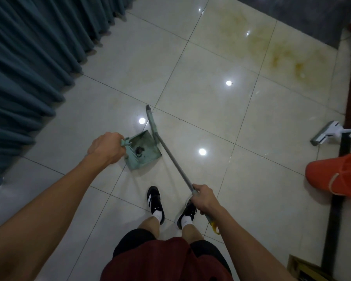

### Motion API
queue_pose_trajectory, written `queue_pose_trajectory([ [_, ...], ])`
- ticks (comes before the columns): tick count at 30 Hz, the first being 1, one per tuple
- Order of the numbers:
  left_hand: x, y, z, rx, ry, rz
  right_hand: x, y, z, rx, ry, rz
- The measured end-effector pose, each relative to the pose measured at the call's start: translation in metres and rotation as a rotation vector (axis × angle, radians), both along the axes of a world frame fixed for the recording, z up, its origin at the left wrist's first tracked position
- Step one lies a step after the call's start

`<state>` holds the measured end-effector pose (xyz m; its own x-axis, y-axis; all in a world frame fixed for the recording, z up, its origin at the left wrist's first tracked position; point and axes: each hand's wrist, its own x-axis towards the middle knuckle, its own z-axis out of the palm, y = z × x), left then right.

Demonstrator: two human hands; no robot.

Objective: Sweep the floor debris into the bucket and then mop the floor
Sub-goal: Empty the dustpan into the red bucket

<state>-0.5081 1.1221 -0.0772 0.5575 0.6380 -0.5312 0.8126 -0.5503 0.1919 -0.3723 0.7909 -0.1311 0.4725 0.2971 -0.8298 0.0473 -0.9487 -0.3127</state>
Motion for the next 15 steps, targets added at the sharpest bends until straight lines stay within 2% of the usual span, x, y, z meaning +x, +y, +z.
queue_pose_trajectory([
  [9,-0.043,0.020,0.000,0.018,0.030,0.135,0.017,0.037,-0.011,-0.034,-0.100,0.142],
  [15,-0.049,0.014,-0.006,-0.006,0.013,0.194,-0.002,0.055,-0.026,-0.066,-0.012,0.195],
])
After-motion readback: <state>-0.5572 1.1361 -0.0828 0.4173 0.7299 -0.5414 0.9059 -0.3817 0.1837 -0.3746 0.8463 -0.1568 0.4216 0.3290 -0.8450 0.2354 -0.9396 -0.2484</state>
